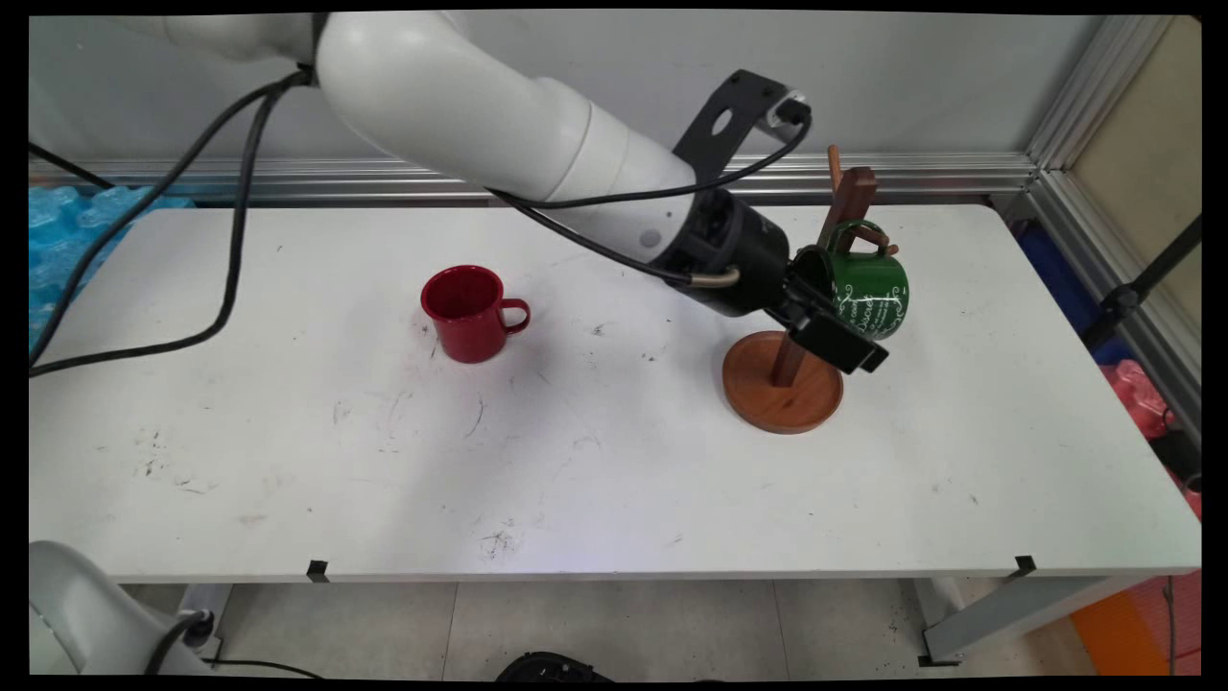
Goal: Pick up the green mug from the rack
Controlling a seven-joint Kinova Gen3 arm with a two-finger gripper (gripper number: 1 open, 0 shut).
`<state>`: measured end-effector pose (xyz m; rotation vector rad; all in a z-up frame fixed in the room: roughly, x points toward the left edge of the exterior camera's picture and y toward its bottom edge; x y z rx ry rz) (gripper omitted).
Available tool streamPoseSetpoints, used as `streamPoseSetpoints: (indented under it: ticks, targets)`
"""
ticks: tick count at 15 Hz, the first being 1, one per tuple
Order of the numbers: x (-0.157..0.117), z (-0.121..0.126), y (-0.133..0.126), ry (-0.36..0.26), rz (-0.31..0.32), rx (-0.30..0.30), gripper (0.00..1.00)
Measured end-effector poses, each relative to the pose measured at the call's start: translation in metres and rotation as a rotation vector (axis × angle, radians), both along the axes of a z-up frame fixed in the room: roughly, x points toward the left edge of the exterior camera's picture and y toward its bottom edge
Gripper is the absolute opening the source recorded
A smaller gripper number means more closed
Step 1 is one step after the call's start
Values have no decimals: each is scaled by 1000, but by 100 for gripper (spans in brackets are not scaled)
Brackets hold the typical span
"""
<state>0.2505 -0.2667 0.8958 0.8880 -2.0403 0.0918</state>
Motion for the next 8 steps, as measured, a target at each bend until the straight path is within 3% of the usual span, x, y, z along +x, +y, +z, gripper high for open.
streamPoseSetpoints:
  ticks: [8]
  targets:
    - [-6,-14,-4,46,40,8,100]
